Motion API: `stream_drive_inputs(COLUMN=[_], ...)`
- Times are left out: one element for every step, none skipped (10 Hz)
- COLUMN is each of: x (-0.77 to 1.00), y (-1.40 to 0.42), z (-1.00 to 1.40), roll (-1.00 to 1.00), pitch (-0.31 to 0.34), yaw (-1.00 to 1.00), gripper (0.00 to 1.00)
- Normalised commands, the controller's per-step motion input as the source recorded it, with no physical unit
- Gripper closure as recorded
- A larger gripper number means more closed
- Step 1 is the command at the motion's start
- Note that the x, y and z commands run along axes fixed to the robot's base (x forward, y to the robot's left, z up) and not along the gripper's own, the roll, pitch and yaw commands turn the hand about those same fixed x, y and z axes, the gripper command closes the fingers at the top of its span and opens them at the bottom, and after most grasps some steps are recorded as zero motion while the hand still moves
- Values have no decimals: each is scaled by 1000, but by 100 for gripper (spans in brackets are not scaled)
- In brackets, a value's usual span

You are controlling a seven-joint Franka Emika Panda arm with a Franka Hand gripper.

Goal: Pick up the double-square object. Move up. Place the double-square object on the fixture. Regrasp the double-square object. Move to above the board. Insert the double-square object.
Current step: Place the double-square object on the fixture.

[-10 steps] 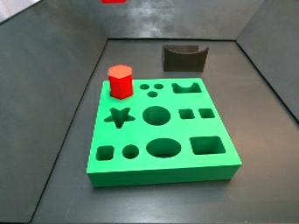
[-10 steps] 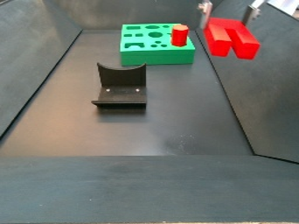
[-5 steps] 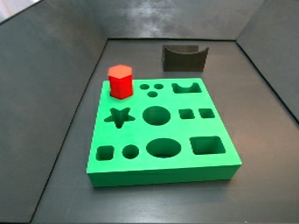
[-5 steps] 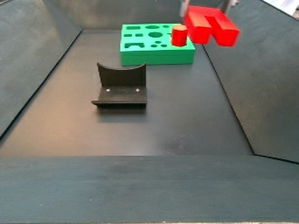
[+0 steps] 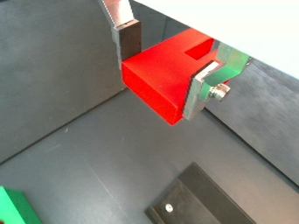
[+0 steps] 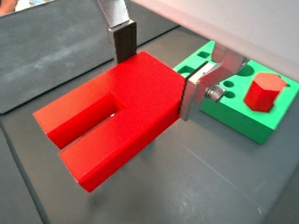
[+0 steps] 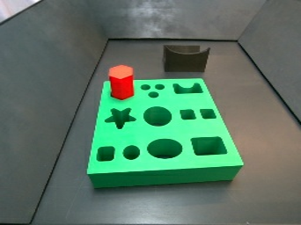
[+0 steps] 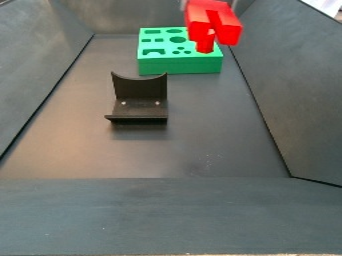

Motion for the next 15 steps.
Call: stream_drive_inputs(x=[1000,1000,1000,1000,1000,1000,1000,1000,1000,911,828,624,545,388,310], y=[-31,-22,-215,-213,-152,-121,-105,-56,-37,-4,10,31,35,41,41], z=[54,45,-320,-339,-291,-217,-190,-143,-123,-77,-55,-27,-20,-14,-12], roll=[-17,2,-1000,-1000,-1000,-1000,-1000,-1000,-1000,-1000,-1000,-903,-791,-558,-437], pitch=[139,154,115,111,102,109,116,117,116,115,113,90,74,44,33], yaw=[28,31,-105,-105,-121,-125,-128,-138,-143,-158,-167,-177,-168,-144,-136], gripper=[100,100,100,100,100,100,100,100,100,100,100,100,100,100,100])
